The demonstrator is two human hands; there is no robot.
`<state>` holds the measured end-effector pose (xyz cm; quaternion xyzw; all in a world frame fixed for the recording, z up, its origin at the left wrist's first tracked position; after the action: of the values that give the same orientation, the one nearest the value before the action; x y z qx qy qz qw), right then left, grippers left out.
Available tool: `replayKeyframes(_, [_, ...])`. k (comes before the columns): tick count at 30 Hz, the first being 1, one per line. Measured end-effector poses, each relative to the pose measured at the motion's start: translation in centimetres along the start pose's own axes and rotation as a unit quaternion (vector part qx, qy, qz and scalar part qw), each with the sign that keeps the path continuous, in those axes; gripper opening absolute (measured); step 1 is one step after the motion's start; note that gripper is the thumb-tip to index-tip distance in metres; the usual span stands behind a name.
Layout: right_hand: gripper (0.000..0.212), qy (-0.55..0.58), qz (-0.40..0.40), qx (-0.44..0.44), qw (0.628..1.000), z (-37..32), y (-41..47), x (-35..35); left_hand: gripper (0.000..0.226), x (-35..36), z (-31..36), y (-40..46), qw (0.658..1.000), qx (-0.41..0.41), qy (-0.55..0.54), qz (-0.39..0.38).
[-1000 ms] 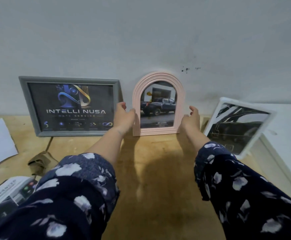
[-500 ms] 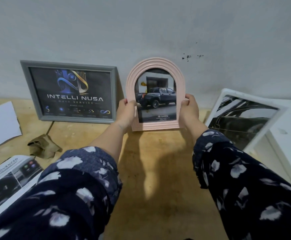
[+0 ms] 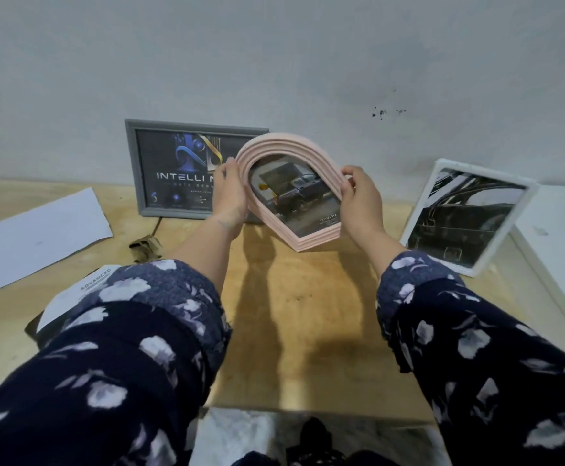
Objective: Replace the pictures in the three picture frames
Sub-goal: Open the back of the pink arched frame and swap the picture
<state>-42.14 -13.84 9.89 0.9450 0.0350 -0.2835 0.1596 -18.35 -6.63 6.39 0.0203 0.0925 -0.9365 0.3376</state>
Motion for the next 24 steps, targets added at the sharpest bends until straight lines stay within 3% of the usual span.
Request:
replayKeyframes(9, [0.029, -0.117, -0.015, -0.163, 0.979, -5.1, -8.5, 2.1, 0.082, -5.5, -5.2, -5.1, 0.997, -0.07, -0.009, 0.003])
replayKeyframes(15, [0.03, -0.196, 0.013, -0.242, 0.95, -4.6, -15.2, 3.7, 0.076, -8.4, -9.2, -7.3, 0.995, -0.102, -0.003, -0.013])
replayKeyframes(19, [0.037, -0.232, -0.011, -0.29, 0.929, -3.6, -18.4, 5.2, 0.084, -9.5, -12.7, -9.2, 0.986, -0.16, 0.023, -0.042])
replayKeyframes(23, [0.038, -0.288, -0.052, -0.303, 0.907, -2.0, -20.7, 7.1, 0.132, -11.0, -18.0, -8.6, 0.971, -0.213, 0.103, -0.03])
replayKeyframes(24, [0.037, -0.293, -0.065, -0.305, 0.904, -1.7, -21.2, 7.4, 0.128, -11.4, -18.2, -8.9, 0.964, -0.219, 0.149, -0.019])
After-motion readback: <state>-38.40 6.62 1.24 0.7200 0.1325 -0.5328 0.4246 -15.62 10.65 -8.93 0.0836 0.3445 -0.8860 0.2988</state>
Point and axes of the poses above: each hand's wrist, its own y-axis towards the middle knuckle, its own x-axis out of the palm, z = x × y, the point moved 9 cm from there along y, towards the middle knuckle, and after that the axes turned 3 degrees about y, right-handed, at the moved point
